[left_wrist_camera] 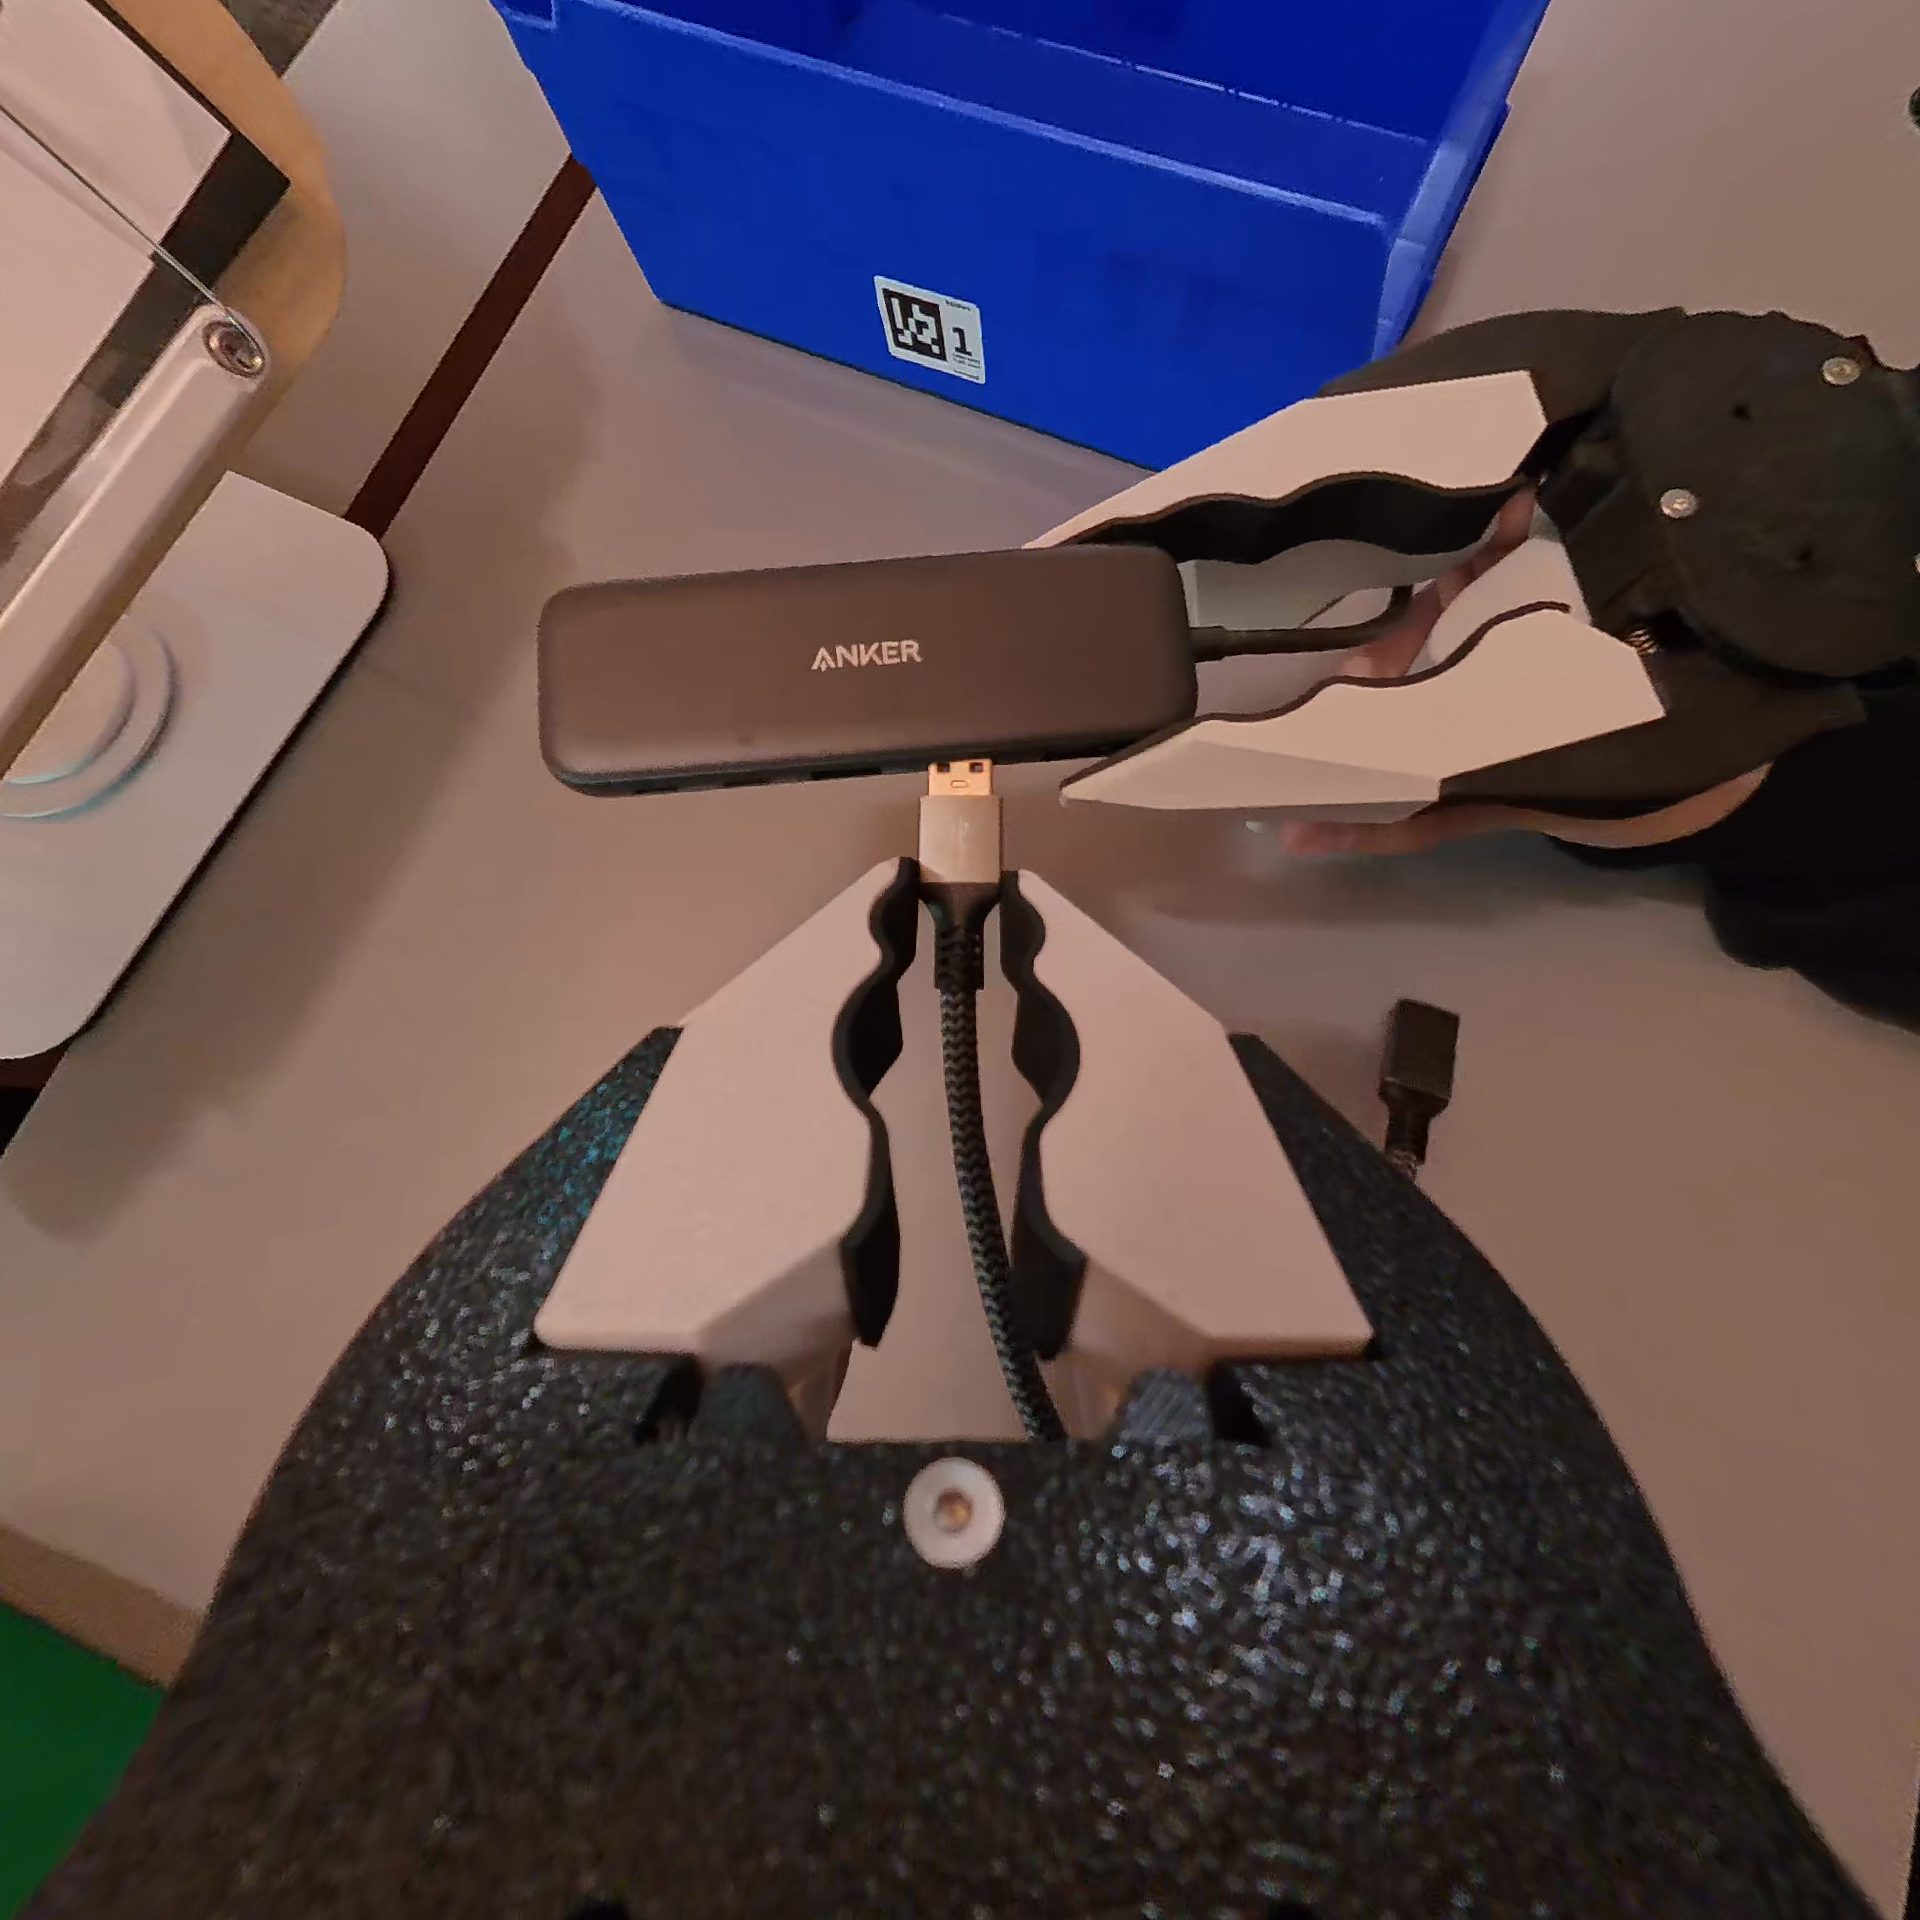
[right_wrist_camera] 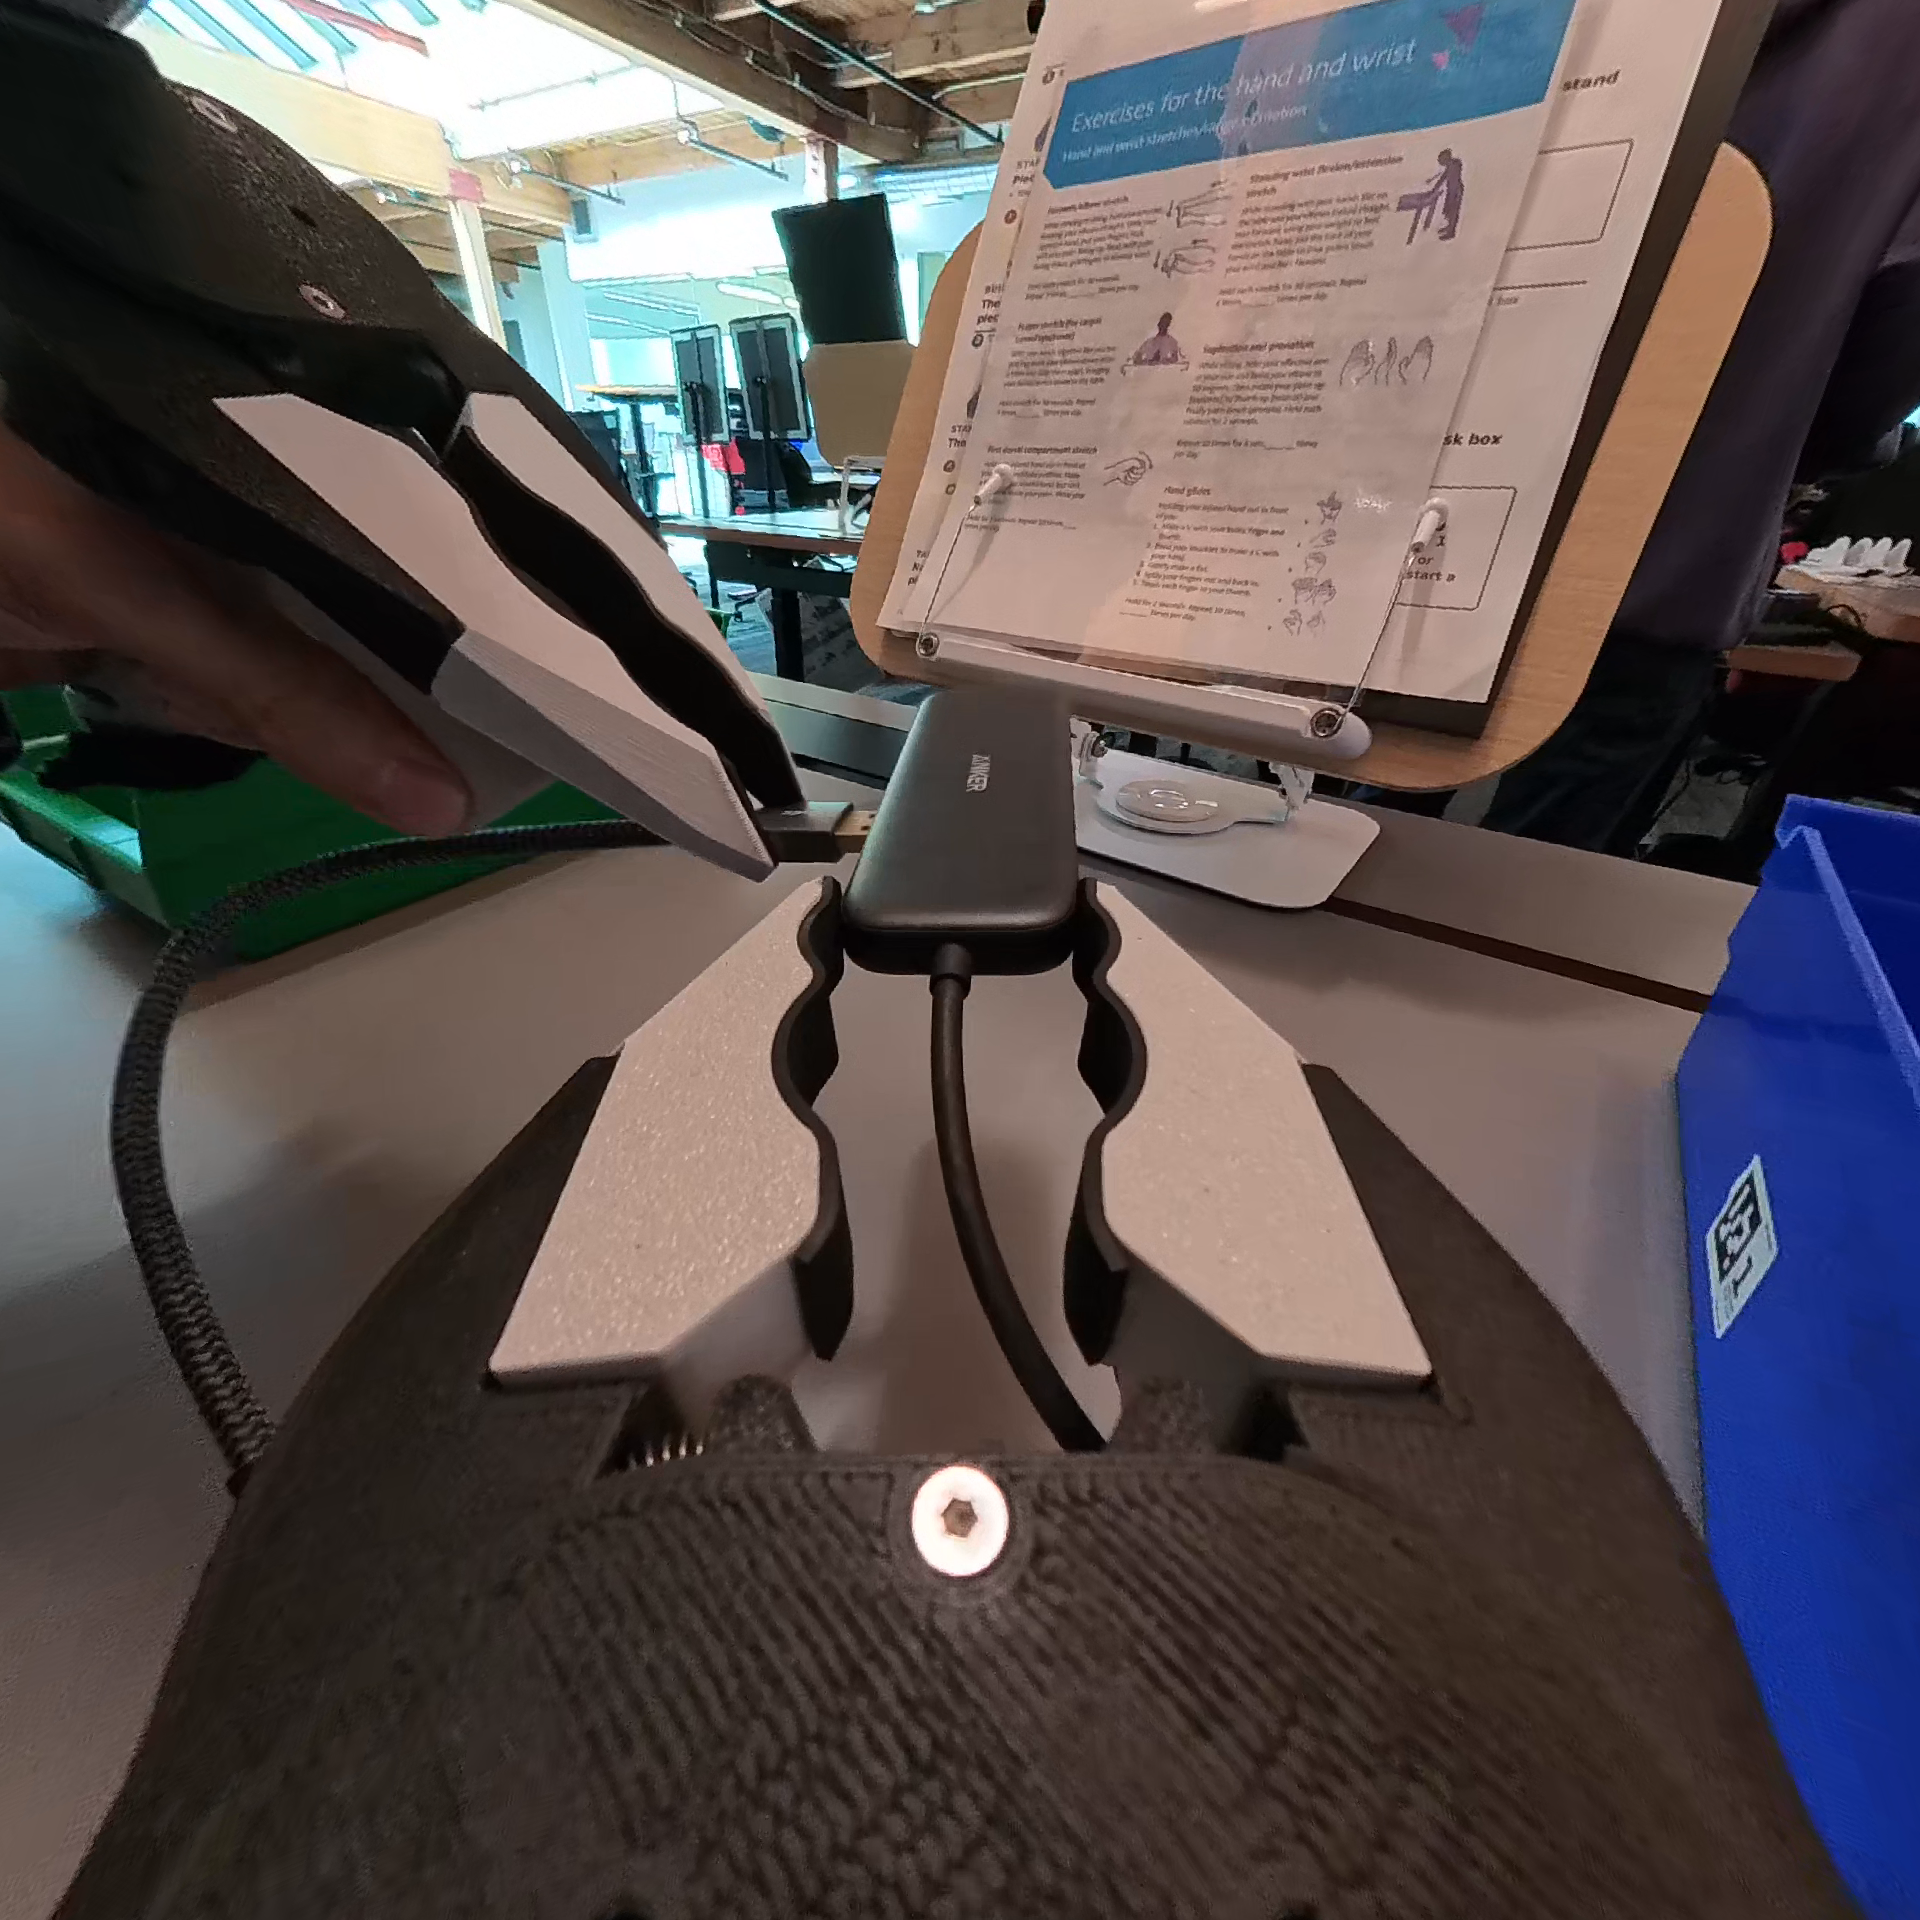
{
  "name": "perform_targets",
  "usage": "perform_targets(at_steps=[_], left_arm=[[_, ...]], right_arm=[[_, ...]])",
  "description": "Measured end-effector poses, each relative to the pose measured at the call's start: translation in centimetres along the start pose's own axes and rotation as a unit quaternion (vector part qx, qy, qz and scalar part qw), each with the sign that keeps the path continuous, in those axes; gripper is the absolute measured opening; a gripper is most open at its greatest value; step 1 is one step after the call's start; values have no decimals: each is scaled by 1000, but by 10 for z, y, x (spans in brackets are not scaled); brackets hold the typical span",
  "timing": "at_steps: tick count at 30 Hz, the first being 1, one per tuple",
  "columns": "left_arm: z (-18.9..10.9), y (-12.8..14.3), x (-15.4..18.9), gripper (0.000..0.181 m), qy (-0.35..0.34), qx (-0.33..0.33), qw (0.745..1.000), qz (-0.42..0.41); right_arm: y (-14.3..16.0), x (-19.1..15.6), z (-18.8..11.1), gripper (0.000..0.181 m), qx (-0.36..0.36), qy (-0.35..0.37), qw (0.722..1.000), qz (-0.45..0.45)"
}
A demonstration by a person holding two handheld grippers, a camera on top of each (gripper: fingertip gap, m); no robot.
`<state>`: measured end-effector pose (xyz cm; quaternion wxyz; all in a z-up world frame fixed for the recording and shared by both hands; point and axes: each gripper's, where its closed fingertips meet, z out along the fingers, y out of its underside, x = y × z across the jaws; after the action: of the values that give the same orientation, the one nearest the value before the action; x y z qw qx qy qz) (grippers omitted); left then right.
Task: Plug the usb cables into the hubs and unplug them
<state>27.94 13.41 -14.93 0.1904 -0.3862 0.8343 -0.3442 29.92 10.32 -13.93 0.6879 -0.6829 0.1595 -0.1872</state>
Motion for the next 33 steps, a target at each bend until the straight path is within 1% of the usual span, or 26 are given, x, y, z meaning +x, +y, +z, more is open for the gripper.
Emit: perform_targets(at_steps=[1,5,7,10,13,15,16,17,18,20,21,22,24,26,27,29,31,33], left_arm=[[0,-1,0,14,-3,0,1000,2],[3,-4,-1,13,-23,2,1000,17],[4,-7,-4,13,-31,9,999,19],[4,-6,-4,13,-32,9,999,28],[3,-18,0,13,-15,53,998,10],[1,-19,4,14,9,64,998,-23],[-3,-19,4,19,17,62,997,-35],[-12,-17,0,30,10,60,997,-40],[-27,-15,-10,34,-17,59,997,-39],[-70,-5,-39,33,-97,60,992,-51],[-95,8,-56,33,-141,48,986,-71],[-119,27,-72,33,-183,27,978,-98],[-162,80,-102,33,-255,-30,951,-171],[-188,136,-123,35,-284,-82,921,-254],[-195,159,-135,35,-293,-94,905,-293],[-193,201,-151,36,-285,-114,877,-370],[-179,236,-160,37,-260,-142,857,-421],[-158,260,-157,38,-216,-176,846,-455]], right_arm=[[0,1,0,44,-1,1,1000,1],[1,-1,0,44,-5,-2,1000,3],[2,0,1,44,-8,7,1000,7],[3,-1,1,44,-10,4,1000,-4],[-9,4,-3,44,12,23,999,-28],[-11,6,-5,44,19,19,999,-22],[-10,7,-5,44,21,18,1000,-8],[-10,11,-6,44,21,25,999,1],[-10,14,-7,44,20,29,999,2],[-13,20,-10,44,24,38,999,5],[-15,23,-11,44,28,43,999,9],[-16,24,-12,44,30,44,999,13],[-16,27,-12,44,30,46,998,21],[-15,26,-12,43,29,40,999,23],[-15,24,-11,43,28,39,999,23],[-14,21,-10,44,25,35,999,15],[-11,17,-8,44,21,31,999,8],[-9,14,-7,44,16,26,1000,4]])
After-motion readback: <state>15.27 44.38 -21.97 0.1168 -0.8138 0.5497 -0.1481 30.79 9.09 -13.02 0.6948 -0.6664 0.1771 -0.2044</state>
